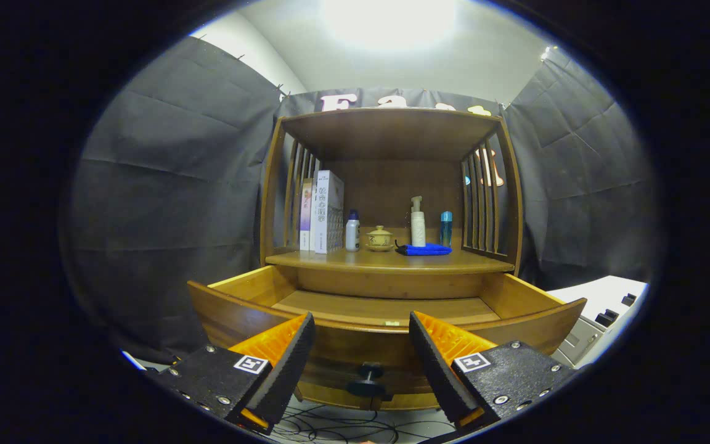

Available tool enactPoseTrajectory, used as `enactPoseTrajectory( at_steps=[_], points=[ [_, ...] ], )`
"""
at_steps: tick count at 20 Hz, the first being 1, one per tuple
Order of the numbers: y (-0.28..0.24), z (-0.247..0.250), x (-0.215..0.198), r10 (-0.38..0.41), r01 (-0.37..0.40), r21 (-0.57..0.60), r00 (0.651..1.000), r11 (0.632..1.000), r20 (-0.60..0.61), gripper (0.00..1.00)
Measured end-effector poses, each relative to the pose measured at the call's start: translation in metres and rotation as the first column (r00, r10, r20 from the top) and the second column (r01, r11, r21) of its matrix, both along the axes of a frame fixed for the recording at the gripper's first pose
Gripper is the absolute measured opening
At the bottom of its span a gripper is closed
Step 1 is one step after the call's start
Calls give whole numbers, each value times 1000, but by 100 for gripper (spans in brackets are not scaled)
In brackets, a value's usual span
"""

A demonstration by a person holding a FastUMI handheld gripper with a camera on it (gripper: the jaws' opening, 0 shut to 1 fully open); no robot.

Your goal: Pull open the drawer, take out the items inside it, and place them on the countertop above the cabinet.

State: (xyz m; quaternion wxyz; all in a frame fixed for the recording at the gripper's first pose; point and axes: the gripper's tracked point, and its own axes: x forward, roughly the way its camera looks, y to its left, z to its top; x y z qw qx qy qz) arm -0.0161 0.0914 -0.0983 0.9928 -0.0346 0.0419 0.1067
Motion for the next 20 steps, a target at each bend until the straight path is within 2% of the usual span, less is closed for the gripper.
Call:
enactPoseTrajectory(
  at_steps=[7,13,20],
  points=[
    [-13,22,34,-27,28,18,999,999,-37,94],
    [-16,29,73,-26,25,-5,993,1000,-117,94],
    [-11,2,106,2,-2,1,943,1000,-334,94]
  ],
)
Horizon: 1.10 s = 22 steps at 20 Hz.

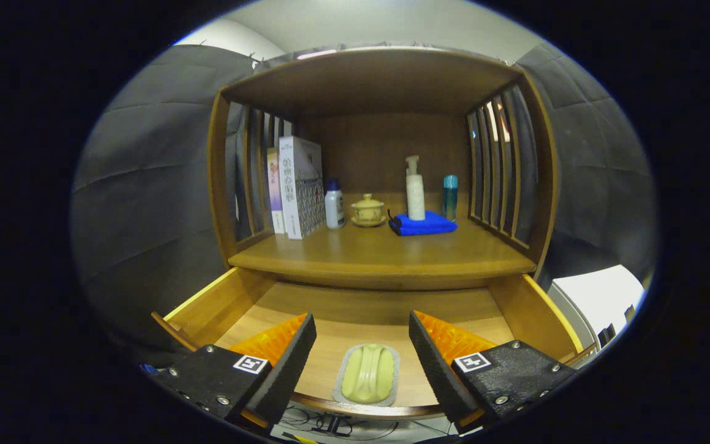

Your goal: Pull open the drawer, take out the items inside it, and place them on the countertop above the cabinet.

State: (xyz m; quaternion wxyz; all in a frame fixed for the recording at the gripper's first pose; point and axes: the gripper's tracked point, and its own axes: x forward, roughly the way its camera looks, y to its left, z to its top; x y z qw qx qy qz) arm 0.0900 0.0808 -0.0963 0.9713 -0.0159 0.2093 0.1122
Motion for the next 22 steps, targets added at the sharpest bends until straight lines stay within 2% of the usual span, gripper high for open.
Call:
enactPoseTrajectory(
  at_steps=[6,11,17,22],
  points=[
    [0,-38,9,-7,12,22,979,1000,-202,93],
    [-2,-58,16,-17,20,9,951,1000,-308,90],
    [-4,-80,11,-11,8,-10,914,1000,-405,78],
    [-7,-93,8,-25,22,-11,891,1000,-453,60]
  ],
)
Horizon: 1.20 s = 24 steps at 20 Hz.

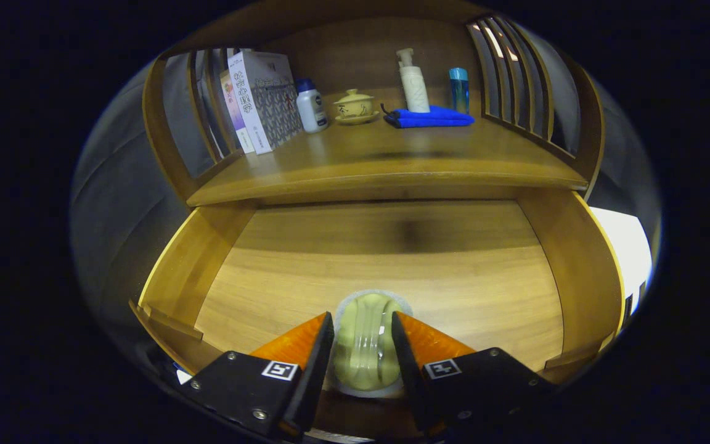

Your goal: Pull open the drawer, take out the items inside it, and place them on the countertop above the cabinet.

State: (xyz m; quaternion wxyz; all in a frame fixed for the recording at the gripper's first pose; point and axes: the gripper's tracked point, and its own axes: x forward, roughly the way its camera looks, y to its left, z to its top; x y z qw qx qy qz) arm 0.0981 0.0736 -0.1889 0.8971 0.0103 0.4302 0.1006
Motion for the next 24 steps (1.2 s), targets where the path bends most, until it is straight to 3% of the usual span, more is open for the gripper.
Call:
enactPoseTrajectory(
  at_steps=[6,15,24],
  points=[
    [-3,-7,0,-29,30,18,999,999,-20,25],
    [7,33,10,5,-9,32,994,999,108,23],
    [13,77,24,-11,-6,84,980,996,199,23]
  ],
)
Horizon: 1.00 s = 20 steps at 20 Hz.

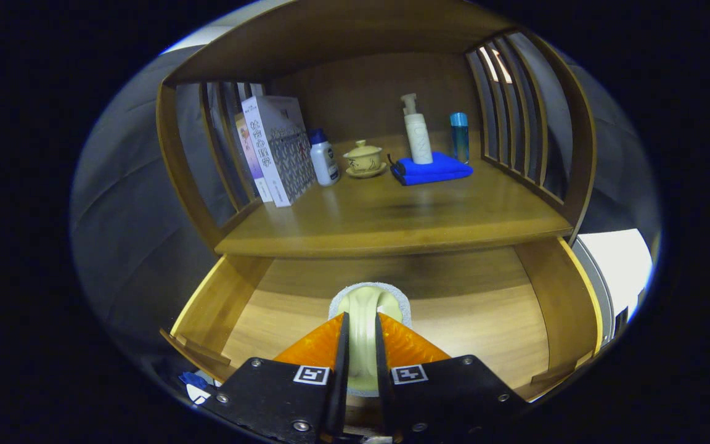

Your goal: Pull open the drawer, take out the items inside it, and place them on the countertop above the cabinet.

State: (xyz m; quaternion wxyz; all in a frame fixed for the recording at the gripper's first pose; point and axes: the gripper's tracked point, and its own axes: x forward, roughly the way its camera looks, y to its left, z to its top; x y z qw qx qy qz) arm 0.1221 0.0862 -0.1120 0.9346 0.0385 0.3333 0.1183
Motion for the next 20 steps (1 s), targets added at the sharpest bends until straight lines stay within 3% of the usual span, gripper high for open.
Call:
enactPoseTrajectory(
  at_steps=[13,20],
  points=[
    [12,46,46,-21,19,27,997,999,81,23],
    [17,67,92,-65,62,29,991,998,121,23]
  ],
)
